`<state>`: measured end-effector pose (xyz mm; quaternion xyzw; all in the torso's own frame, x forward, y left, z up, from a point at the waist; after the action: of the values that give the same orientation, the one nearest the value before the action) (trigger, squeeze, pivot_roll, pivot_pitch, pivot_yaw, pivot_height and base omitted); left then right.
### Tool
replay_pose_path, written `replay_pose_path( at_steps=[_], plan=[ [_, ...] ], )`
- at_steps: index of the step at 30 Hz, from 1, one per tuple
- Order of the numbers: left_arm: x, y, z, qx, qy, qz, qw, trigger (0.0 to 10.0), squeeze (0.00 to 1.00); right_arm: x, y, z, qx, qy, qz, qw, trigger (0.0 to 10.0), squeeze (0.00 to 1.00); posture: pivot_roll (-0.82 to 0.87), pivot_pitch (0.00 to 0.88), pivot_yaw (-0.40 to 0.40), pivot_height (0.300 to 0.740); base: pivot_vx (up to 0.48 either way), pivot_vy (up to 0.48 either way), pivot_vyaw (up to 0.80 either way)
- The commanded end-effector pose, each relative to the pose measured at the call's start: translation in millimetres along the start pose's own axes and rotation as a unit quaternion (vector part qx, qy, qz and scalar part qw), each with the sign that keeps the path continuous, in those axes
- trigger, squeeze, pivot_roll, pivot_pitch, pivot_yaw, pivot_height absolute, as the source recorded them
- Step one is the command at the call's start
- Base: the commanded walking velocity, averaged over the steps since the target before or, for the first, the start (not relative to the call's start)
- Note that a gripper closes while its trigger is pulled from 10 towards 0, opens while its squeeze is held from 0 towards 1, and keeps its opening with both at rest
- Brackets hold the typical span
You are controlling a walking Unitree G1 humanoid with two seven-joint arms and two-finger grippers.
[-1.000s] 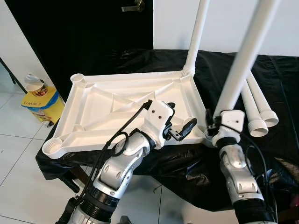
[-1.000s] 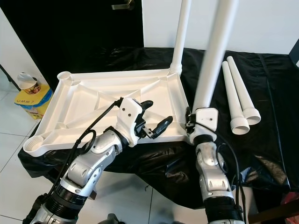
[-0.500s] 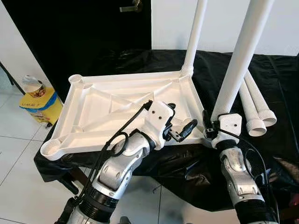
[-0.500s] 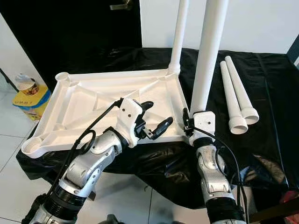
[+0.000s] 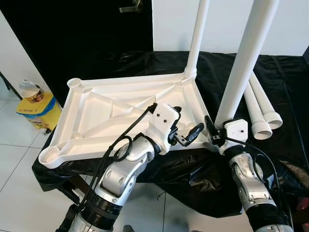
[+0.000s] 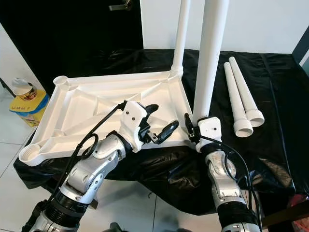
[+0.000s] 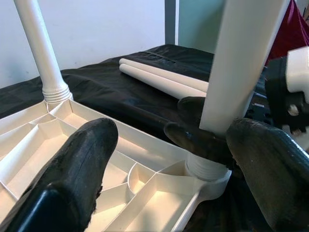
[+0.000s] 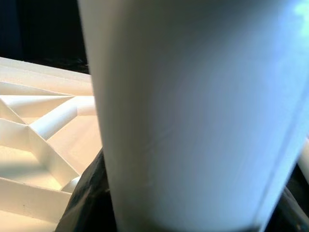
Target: Building children table
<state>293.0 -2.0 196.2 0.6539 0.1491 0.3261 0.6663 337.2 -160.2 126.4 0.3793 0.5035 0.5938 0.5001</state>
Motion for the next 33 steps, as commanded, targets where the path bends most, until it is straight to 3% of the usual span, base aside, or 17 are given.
replay_pose_path(
  at_steps=[1,6,14,24,33],
  plan=[
    [-2.8,4.4,-0.7,-0.005,-0.024,0.003,1.000,10.0,0.00,5.2,-31.2,-8.0,0.075,0.000,0.030,0.997,10.0,0.00,0.00,0.053,0.042,0.740,0.000,0.000,0.00],
    [-1.7,5.9,-0.7,-0.007,-0.022,0.002,1.000,10.0,0.00,3.6,-38.0,-2.5,0.110,-0.023,0.055,0.992,10.0,0.00,0.00,0.054,0.044,0.740,0.000,0.000,0.00],
    [-1.7,6.7,-0.6,-0.008,-0.022,0.003,1.000,10.0,0.00,4.4,-38.2,-0.1,0.115,-0.031,0.071,0.990,10.0,0.00,0.00,0.055,0.045,0.740,0.000,0.000,0.00],
    [-2.0,8.9,-0.2,-0.010,-0.023,0.002,1.000,10.0,0.00,-2.8,-43.5,1.2,0.140,-0.084,0.138,0.977,10.0,0.00,0.00,0.058,0.047,0.740,0.000,0.000,0.00],
    [-2.3,9.6,0.0,-0.011,-0.022,-0.001,1.000,10.0,0.00,2.8,-39.8,-0.8,0.125,-0.074,0.110,0.983,10.0,0.00,0.00,0.058,0.044,0.740,0.000,0.000,0.00]
  ],
)
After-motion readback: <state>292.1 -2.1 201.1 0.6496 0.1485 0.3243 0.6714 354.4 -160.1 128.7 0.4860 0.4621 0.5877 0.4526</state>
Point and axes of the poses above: a point about 5 cm out from each wrist's last joint towards the gripper, its own z axis pointing out of the wrist towards the gripper, its own y axis along the axis of the wrist's last joint, x = y × z, the point moved 4 cm from there along z, pointing out of the wrist towards the gripper, and after that the axes turned 7 degrees about z, right-handed, at the moved point
